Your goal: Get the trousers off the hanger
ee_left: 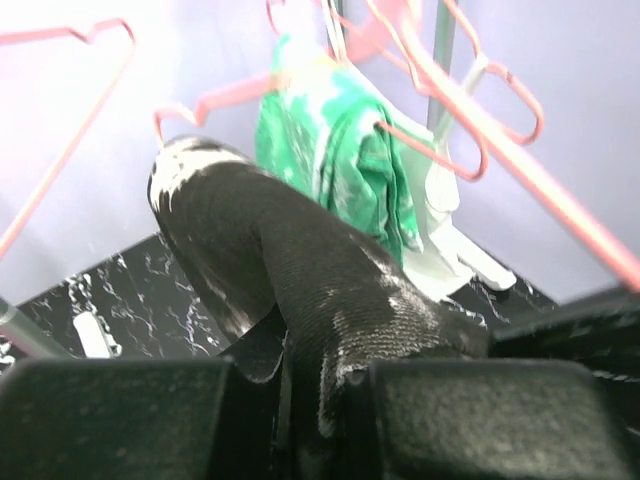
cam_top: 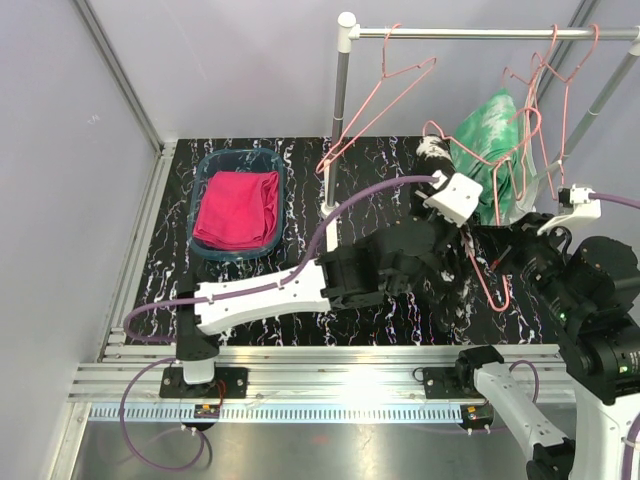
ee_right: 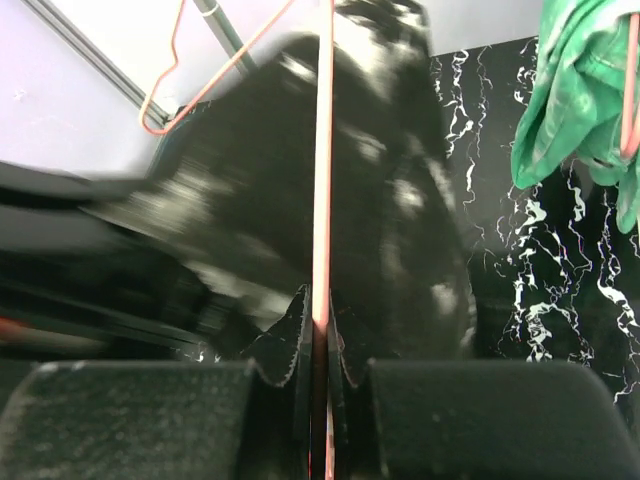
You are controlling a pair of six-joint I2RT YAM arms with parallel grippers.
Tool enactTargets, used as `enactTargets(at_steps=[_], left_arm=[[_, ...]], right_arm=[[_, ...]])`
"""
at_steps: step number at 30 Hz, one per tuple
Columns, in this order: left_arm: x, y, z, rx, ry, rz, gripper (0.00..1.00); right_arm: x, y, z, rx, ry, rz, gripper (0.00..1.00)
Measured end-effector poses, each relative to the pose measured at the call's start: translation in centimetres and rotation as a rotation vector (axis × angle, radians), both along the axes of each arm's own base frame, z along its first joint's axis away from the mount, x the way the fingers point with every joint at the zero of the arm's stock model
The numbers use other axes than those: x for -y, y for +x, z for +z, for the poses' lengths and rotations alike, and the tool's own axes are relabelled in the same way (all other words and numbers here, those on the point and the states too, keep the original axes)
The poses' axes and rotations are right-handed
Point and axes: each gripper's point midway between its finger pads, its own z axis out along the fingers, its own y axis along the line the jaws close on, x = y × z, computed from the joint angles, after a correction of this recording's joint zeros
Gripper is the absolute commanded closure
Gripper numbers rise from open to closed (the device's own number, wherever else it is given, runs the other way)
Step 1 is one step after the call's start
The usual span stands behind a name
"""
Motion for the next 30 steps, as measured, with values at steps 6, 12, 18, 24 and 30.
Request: enactTargets(at_steps=[6, 12, 18, 24, 30], left_arm=[[-2.6, -0.6, 4.4, 0.049, -0.045, -0.004, 1.0], [-5.2, -1.2, 11.1, 0.139, -0.118, 0.002, 1.0], [-8.8, -2.0, 18.4, 0.268, -0.177, 0.027, 1.0], [-15.7, -1.4, 25.7, 0.388, -0.298, 0.136, 1.0], [-21.5, 0.8, 26.3, 0.42, -0.244, 0.294, 1.0]], right_arm=[[0.6, -0.2, -2.5, -0.023, -0.014, -0.027, 1.0], [0.8, -0.2, -5.6, -0.075, -0.027, -0.041, 1.0], [1.0, -0.7, -8.8, -0.15, -0.049, -0.046, 1.0], [1.2, -0.8, -10.1, -0.19, -0.069, -0.046, 1.0], [1.2, -0.8, -10.1, -0.19, -0.078, -0.045, 1.0]])
